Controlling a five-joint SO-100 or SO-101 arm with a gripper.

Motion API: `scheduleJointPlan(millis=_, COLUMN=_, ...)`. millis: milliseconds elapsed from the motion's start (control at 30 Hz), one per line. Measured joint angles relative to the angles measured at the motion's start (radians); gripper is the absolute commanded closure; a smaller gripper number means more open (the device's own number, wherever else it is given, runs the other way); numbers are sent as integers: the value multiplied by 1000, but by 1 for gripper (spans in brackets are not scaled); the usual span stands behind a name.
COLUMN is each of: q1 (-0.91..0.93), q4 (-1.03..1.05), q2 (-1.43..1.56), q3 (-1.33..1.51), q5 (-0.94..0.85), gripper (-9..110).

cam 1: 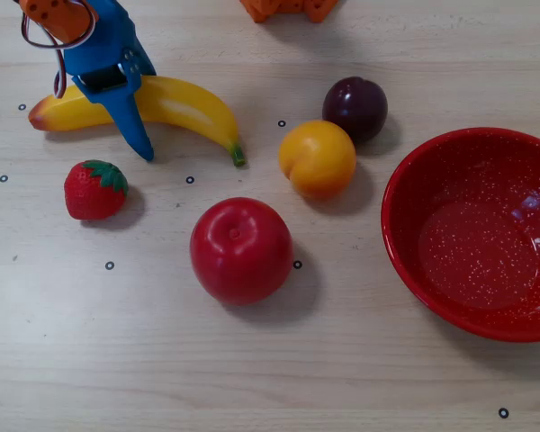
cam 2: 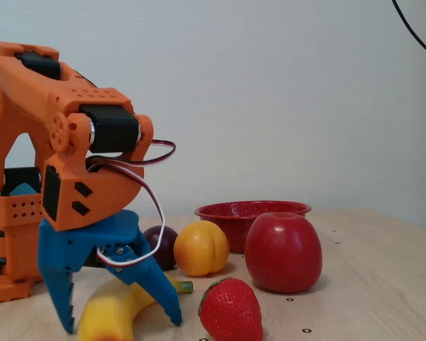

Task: Put the banana in the red bowl.

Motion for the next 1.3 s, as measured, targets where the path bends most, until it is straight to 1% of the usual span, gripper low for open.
scheduleJointPlan(millis=33, q1=3, q4=-6, q2=6, q3=0, q5=0, gripper=65)
scheduleJointPlan(millis=333, q1=17, q4=-25, q2=20, q3=-20, q5=0, gripper=73)
scheduleJointPlan(millis=500, q1=17, q4=-38, q2=21, q3=-23, q5=-6, gripper=86)
scheduleJointPlan(millis=567, q1=17, q4=-38, q2=21, q3=-23, q5=-12, gripper=89)
scheduleJointPlan(millis=700, q1=17, q4=-38, q2=21, q3=-23, q5=-12, gripper=89)
scheduleJointPlan(millis=833, q1=17, q4=-38, q2=21, q3=-23, q5=-12, gripper=86)
scheduleJointPlan(millis=900, q1=17, q4=-38, q2=21, q3=-23, q5=-12, gripper=89)
scheduleJointPlan(millis=1000, q1=17, q4=-38, q2=21, q3=-23, q5=-14, gripper=101)
scheduleJointPlan(millis=1167, q1=17, q4=-37, q2=21, q3=-23, q5=-18, gripper=101)
scheduleJointPlan(millis=1300, q1=15, q4=61, q2=20, q3=-66, q5=-81, gripper=101)
